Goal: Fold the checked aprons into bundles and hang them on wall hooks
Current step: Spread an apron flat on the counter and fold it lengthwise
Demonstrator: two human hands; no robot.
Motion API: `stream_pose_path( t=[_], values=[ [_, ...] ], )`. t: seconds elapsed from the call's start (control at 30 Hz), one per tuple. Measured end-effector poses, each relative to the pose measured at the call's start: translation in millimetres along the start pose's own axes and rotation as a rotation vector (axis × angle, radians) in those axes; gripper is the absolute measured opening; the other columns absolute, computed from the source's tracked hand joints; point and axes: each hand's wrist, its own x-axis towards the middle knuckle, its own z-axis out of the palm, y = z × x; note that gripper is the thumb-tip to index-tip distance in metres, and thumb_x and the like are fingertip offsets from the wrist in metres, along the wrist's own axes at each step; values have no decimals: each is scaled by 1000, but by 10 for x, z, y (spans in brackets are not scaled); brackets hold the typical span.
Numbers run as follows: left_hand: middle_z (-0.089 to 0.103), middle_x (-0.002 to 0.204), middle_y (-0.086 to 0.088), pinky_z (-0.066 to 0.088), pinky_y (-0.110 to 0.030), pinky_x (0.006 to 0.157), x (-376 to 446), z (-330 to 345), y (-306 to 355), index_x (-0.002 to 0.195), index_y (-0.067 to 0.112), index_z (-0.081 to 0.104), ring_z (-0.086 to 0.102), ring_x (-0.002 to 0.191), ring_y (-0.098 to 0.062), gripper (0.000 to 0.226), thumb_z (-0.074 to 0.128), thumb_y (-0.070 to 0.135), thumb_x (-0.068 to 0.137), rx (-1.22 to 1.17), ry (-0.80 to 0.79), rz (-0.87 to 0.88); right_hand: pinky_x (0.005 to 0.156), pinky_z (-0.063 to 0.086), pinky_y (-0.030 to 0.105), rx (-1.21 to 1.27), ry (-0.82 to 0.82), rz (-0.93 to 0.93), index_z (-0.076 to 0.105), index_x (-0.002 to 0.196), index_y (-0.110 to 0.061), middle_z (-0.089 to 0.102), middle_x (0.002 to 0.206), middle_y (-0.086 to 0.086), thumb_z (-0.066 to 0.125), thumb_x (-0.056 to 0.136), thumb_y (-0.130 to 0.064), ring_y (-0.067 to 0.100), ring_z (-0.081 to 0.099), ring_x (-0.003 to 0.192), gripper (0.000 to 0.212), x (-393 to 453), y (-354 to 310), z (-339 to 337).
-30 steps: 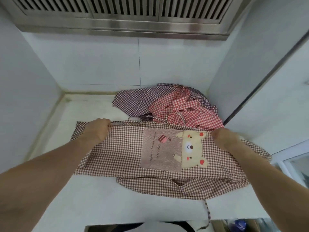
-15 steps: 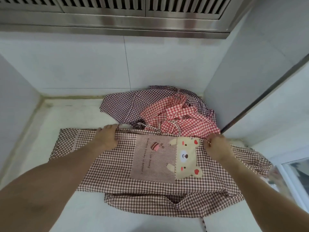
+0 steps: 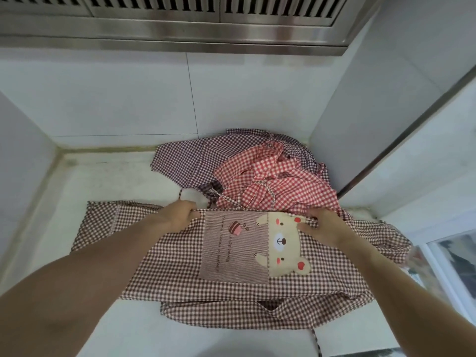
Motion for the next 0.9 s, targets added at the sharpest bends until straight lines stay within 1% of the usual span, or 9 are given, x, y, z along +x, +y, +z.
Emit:
stream_pose_path(
  t=[0.1, 0.23, 0.3, 0.43, 0.5, 0.57, 0.73, 0.83, 0.9],
  values=[
    [60, 87, 4, 42, -29, 73, -133, 12, -24, 79, 27, 52, 56, 80, -10, 26, 47, 34, 103, -7, -68, -34, 92, 48, 33, 17, 6, 14, 68, 105, -17, 68, 110, -1, 71, 87, -43, 20, 63, 103, 32, -45, -58, -5],
    [61, 90, 6, 48, -29, 79, -383, 82, -70, 84, 23, 60, 57, 83, -10, 29, 49, 44, 101, 47, -223, -124, 96, 51, 41, 82, -93, 1, 68, 83, -26, 72, 94, -4, 82, 78, -36, 15, 66, 92, 18, -146, -31, 18],
    [63, 88, 3, 48, -30, 79, -492, 162, -106, 79, 18, 60, 58, 80, -13, 37, 50, 47, 100, 57, -284, -120, 104, 47, 44, 61, -228, -5, 71, 90, -26, 73, 100, -5, 84, 75, -39, 16, 66, 99, 24, -228, -14, 19],
    [68, 93, 8, 54, -34, 86, -735, 426, -171, 81, 30, 66, 64, 88, -11, 37, 60, 66, 85, 12, -348, -81, 113, 32, 40, -202, -424, 111, 63, 127, -20, 56, 135, 0, 82, 74, -48, 23, 50, 128, 63, -389, 68, -74],
    [67, 89, 13, 52, -28, 75, -865, 499, -187, 76, 34, 63, 63, 82, -6, 35, 66, 68, 78, 11, -348, -55, 108, 37, 38, -249, -359, 179, 63, 125, -19, 56, 135, 3, 82, 73, -47, 23, 52, 120, 62, -406, 173, -100],
    [66, 86, 12, 45, -22, 65, -982, 544, -252, 76, 31, 62, 61, 78, -5, 27, 71, 56, 82, 19, -327, -55, 98, 41, 33, -286, -233, 224, 65, 120, -16, 61, 127, 5, 81, 76, -43, 22, 55, 110, 54, -407, 240, -100],
    [64, 104, 0, 47, -27, 77, -1216, 502, -572, 105, 16, 65, 61, 93, -15, 32, 65, 46, 91, 124, -143, -195, 93, 47, 37, -361, -28, 306, 66, 112, -11, 66, 112, 8, 71, 84, -34, 26, 58, 100, 37, -399, 224, 89],
    [62, 104, 0, 48, -31, 81, -1374, 425, -846, 106, 19, 62, 59, 92, -16, 36, 61, 51, 90, 168, -95, -329, 109, 31, 54, -430, 115, 354, 60, 114, -17, 59, 124, 9, 63, 84, -23, 32, 50, 122, 31, -388, 76, 266],
    [61, 97, 3, 46, -31, 79, -1471, 401, -1025, 101, 20, 62, 57, 87, -15, 32, 61, 50, 90, 156, -40, -400, 108, 28, 58, -480, 255, 251, 53, 120, -14, 50, 128, 13, 60, 81, -16, 34, 44, 125, 40, -381, -64, 422]
  ],
)
